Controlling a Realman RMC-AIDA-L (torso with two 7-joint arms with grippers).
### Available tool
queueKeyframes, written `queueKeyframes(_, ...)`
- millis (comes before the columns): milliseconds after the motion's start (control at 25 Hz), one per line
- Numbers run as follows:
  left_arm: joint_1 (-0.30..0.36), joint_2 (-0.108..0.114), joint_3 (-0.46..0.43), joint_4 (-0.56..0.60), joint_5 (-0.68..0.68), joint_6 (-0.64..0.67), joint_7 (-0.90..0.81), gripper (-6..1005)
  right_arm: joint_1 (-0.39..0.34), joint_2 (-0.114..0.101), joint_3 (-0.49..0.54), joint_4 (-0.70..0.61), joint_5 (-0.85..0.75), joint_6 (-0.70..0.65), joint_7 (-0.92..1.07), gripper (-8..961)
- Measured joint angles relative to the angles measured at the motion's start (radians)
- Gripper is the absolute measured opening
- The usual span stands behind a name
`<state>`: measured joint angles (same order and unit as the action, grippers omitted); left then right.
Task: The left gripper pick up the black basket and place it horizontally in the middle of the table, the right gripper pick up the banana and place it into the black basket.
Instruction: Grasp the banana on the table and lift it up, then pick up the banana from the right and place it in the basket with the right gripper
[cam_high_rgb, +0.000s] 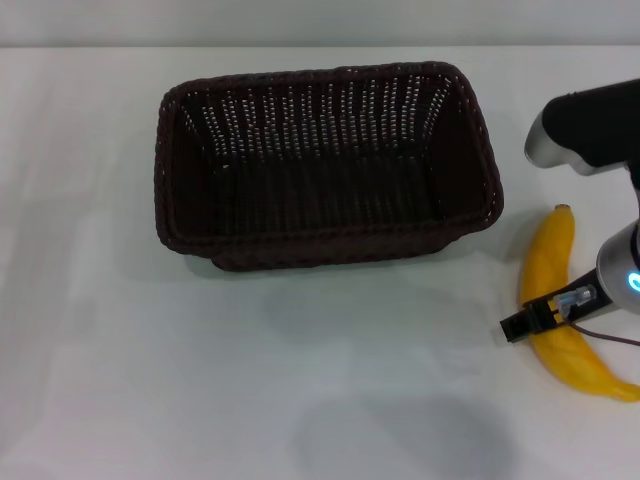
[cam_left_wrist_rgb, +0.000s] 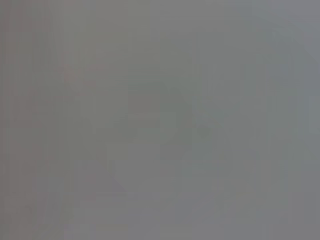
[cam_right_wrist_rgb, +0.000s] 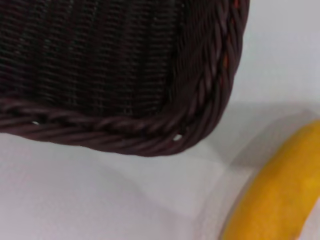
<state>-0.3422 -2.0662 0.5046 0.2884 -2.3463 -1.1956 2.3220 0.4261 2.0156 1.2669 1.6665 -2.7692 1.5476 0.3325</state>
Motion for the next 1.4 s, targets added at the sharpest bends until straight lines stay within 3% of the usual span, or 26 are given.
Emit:
queueKeyframes(440, 0.001, 0.0, 0.0, 0.002, -0.01, -0.009, -0.005, 832, 0.002, 0.0, -0.003, -0.012, 0.002, -0.004, -0.013, 648)
queueKeyframes(800, 0.004, 0.0, 0.0, 0.003, -0.01, -0.01, -0.006, 832, -0.006, -0.005, 0.042, 0.014, -0.003, 0.026, -0.04, 526)
queueKeyframes(1080, 0.004, 0.0, 0.001, 0.003, -0.01, -0.012, -0.012, 832, -0.002, -0.008, 0.195, 0.057, -0.06, 0.064, -0.145, 491)
queueKeyframes(1400, 0.002, 0.0, 0.009, 0.003, -0.002, -0.013, -0.042, 833, 0.098, -0.006, 0.37, 0.085, -0.036, -0.051, -0.338, 496)
